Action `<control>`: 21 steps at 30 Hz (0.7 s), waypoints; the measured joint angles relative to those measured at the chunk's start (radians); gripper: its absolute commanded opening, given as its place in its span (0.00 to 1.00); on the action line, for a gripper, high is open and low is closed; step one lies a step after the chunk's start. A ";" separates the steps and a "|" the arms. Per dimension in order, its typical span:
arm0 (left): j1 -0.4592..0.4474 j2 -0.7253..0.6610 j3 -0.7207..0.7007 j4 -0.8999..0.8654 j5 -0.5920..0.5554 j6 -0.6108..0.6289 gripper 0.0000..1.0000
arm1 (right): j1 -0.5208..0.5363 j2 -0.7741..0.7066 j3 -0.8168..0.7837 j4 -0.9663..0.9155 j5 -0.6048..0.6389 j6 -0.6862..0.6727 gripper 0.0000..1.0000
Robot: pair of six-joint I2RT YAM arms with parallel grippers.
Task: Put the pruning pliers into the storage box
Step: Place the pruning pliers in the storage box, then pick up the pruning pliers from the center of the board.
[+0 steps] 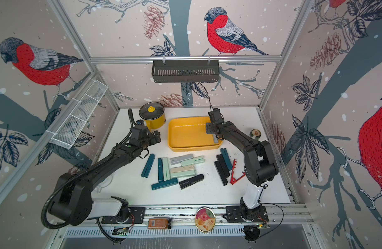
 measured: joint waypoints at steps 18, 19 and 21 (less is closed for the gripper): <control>-0.135 -0.133 -0.150 -0.178 -0.035 -0.164 0.86 | -0.016 -0.240 -0.284 0.267 0.038 -0.042 0.92; -0.149 -0.133 -0.150 -0.183 -0.036 -0.170 0.86 | -0.020 -0.244 -0.289 0.270 0.039 -0.048 0.92; -0.185 -0.133 -0.151 -0.204 -0.039 -0.190 0.85 | -0.029 -0.254 -0.301 0.277 0.041 -0.051 0.92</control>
